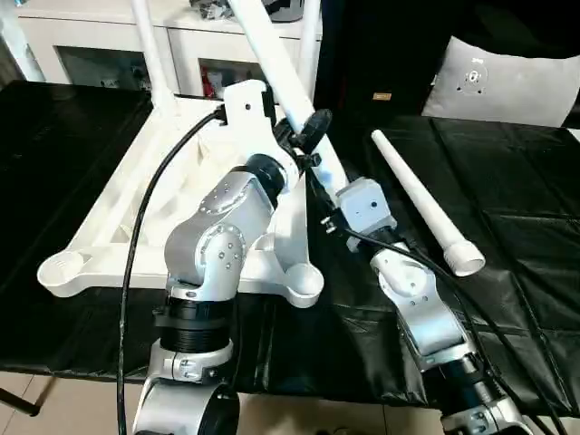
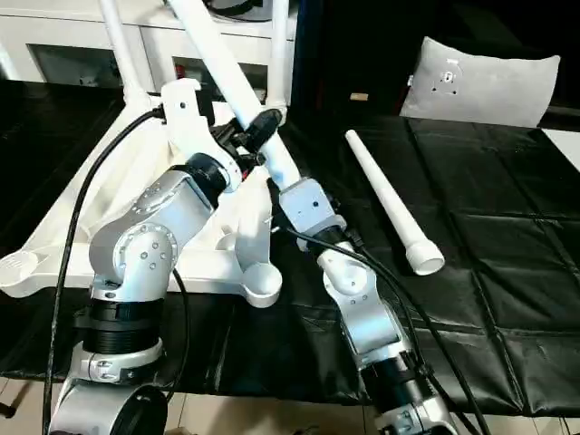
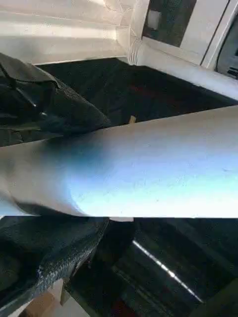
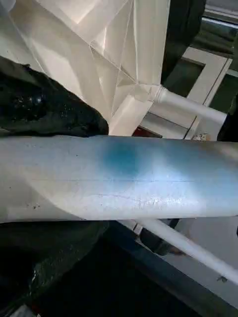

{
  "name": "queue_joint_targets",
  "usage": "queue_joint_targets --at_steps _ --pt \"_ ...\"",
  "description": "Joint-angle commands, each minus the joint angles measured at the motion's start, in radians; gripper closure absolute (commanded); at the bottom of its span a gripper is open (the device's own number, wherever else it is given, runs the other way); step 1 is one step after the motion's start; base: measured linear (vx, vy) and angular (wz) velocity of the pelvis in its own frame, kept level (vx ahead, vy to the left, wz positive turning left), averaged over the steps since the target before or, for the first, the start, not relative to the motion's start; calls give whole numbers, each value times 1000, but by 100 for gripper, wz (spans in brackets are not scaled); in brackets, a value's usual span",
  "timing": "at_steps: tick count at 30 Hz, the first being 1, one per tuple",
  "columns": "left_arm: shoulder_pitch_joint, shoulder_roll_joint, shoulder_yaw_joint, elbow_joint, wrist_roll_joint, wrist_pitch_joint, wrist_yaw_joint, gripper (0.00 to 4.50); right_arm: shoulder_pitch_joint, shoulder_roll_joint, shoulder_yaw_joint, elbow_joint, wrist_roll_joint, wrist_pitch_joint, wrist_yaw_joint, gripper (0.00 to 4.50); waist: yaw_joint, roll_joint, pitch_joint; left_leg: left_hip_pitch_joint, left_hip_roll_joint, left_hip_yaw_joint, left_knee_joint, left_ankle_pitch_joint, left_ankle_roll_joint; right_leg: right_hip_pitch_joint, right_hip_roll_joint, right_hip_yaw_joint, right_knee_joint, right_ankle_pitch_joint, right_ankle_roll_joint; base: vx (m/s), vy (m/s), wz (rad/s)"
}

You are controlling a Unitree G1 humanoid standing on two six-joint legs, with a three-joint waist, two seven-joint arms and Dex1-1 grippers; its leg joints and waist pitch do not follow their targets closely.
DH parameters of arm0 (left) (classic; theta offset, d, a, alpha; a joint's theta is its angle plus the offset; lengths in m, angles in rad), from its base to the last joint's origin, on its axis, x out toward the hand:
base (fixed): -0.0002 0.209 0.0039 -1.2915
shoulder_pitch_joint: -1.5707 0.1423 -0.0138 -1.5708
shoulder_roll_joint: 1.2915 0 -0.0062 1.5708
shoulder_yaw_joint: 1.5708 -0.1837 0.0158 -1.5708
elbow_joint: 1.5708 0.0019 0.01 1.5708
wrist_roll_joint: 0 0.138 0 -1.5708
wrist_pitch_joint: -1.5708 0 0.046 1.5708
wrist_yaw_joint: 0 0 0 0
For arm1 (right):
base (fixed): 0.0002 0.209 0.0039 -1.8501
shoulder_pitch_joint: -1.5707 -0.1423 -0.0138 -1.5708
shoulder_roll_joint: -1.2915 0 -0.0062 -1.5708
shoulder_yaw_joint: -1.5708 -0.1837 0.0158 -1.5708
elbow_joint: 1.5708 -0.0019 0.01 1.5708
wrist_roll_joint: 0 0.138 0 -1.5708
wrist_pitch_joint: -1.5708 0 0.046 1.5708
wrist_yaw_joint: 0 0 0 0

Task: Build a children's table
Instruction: Pick table leg

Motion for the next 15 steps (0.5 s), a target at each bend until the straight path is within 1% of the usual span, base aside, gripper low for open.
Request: queue_joint_targets --at_steps 1,2,5,8,9,10,11,14,15 --pt "1 -50 -1 9 1 -9 6 258 -14 -8 11 11 -20 -16 8 259 -3 -1 -74 2 21 -4 -58 -138 38 59 -65 43 -70 -158 -133 0 0 0" --pt "1 -52 2 8 -8 -9 6 258 -15 -8 10 14 -20 -19 8 259 -4 -2 -74 2 21 -4 -58 -142 39 59 -65 42 -71 -161 -133 0 0 0" --pt "2 -60 10 9 -29 -7 7 259 -17 -7 8 20 -18 -23 6 259 -4 -2 -74 2 19 -3 -57 -145 38 59 -65 42 -71 -170 -133 0 0 0" --pt "1 -116 81 10 -137 12 29 261 -19 -7 9 25 -21 -31 5 259 -2 -2 -74 2 18 -3 -57 -142 35 59 -64 42 -71 -168 -136 0 0 0" --pt "-4 -153 132 13 -207 19 58 262 -20 -7 10 25 -22 -32 6 259 -2 -1 -74 2 17 -2 -55 -142 29 60 -63 42 -68 -159 -144 0 0 0" --pt "-7 -169 154 15 -236 20 73 262 -20 -7 10 25 -22 -32 6 259 -4 -3 -73 1 17 -3 -57 -145 30 61 -63 41 -69 -164 -144 0 0 0" --pt "-10 -176 166 16 -251 19 81 263 -21 -7 10 24 -22 -32 6 259 -4 -2 -74 3 16 -2 -55 -149 31 59 -61 41 -70 -170 -141 0 0 0" --pt "-5 -139 130 16 -207 21 47 264 -24 -7 10 28 -24 -35 6 259 -3 -1 -74 4 19 -3 -56 -147 37 57 -62 41 -71 -180 -128 0 0 0" --pt "-7 -140 136 22 -214 17 54 264 -26 -6 7 31 -24 -35 5 259 -3 -1 -74 4 19 -3 -57 -147 37 57 -62 41 -71 -181 -127 0 0 0"
